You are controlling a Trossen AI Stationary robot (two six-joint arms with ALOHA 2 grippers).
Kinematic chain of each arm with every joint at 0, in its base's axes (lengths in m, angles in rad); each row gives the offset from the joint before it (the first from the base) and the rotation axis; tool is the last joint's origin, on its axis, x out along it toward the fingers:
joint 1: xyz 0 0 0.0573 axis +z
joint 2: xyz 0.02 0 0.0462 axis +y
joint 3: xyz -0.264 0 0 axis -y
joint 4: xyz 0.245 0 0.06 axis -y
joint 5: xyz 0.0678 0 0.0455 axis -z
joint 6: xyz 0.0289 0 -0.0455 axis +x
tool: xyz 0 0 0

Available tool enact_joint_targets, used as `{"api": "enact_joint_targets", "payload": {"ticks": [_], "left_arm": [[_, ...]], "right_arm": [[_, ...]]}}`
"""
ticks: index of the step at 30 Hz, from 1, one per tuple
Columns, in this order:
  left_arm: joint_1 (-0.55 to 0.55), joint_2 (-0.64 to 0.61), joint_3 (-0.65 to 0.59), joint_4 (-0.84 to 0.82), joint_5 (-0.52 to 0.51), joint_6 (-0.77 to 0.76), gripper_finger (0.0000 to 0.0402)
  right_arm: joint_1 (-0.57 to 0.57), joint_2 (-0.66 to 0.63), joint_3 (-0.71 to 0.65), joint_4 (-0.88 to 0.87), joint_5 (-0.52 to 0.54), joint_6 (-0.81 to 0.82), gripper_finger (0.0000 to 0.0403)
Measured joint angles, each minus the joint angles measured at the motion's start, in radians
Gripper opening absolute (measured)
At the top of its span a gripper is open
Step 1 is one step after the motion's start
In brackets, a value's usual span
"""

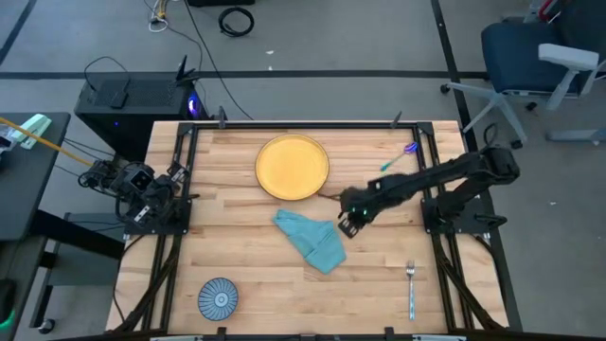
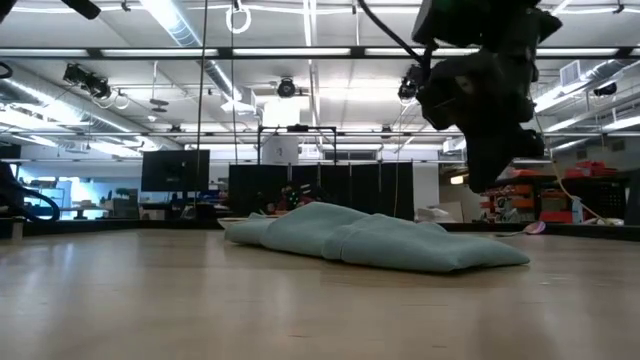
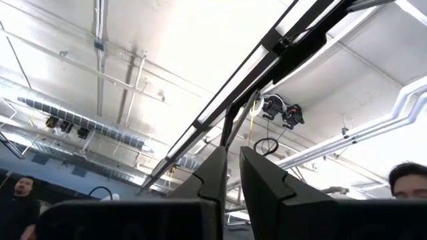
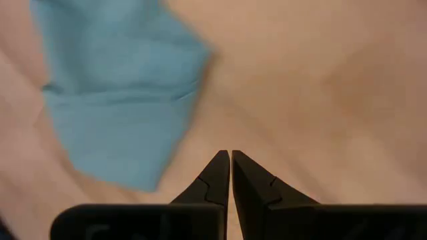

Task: Set table place
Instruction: Move the blue napkin to the middle left of the table

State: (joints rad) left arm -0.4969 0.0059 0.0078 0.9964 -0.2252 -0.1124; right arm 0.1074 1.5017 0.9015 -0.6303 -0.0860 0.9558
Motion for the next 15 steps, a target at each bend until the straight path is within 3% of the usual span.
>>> {"api": "enact_joint_targets", "payload": {"ticks": [7, 15], "left_arm": [[0.000, 0.000, 0.000, 0.000, 0.000, 0.000, 0.0052], [0.000, 0.000, 0.000, -0.002, 0.000, -0.007, 0.0048]], "right_arm": [[0.150, 0.107, 0.021, 0.071, -0.001, 0.045, 0.0022], [0.163, 0.223, 0.023, 0.227, -0.033, 0.056, 0.0022]]}}
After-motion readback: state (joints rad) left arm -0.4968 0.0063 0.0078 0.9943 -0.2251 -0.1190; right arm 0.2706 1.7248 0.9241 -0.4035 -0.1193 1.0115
